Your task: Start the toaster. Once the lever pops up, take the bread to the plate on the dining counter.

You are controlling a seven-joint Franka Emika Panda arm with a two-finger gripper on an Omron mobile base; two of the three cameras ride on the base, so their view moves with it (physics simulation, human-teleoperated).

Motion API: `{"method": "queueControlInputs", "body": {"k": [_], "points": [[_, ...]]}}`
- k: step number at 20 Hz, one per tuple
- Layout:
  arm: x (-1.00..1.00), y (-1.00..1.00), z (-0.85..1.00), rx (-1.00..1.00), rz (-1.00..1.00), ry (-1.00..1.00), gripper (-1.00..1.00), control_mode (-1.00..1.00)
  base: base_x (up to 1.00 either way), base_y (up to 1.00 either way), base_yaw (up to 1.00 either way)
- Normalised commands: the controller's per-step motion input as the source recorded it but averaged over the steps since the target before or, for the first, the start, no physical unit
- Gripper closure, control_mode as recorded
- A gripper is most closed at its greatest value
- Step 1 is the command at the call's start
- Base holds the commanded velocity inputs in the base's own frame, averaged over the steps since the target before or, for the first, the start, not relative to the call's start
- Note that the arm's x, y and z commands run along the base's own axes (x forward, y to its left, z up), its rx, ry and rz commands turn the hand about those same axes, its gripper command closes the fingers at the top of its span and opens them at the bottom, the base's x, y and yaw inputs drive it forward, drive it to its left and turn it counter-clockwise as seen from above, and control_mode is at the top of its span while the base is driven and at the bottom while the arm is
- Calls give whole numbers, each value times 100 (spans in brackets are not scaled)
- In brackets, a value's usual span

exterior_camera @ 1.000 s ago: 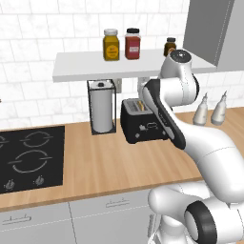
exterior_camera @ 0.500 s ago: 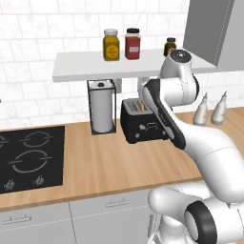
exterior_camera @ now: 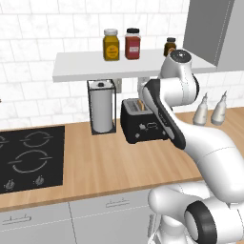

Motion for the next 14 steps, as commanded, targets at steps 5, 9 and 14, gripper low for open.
{"method": "queueControlInputs", "body": {"k": [5, 9, 14], "points": [[0, 0, 0, 0, 0, 0, -100, -100, 0, 0, 0], [0, 0, 0, 0, 0, 0, -100, -100, 0, 0, 0], [0, 0, 0, 0, 0, 0, -100, -100, 0, 0, 0]]}}
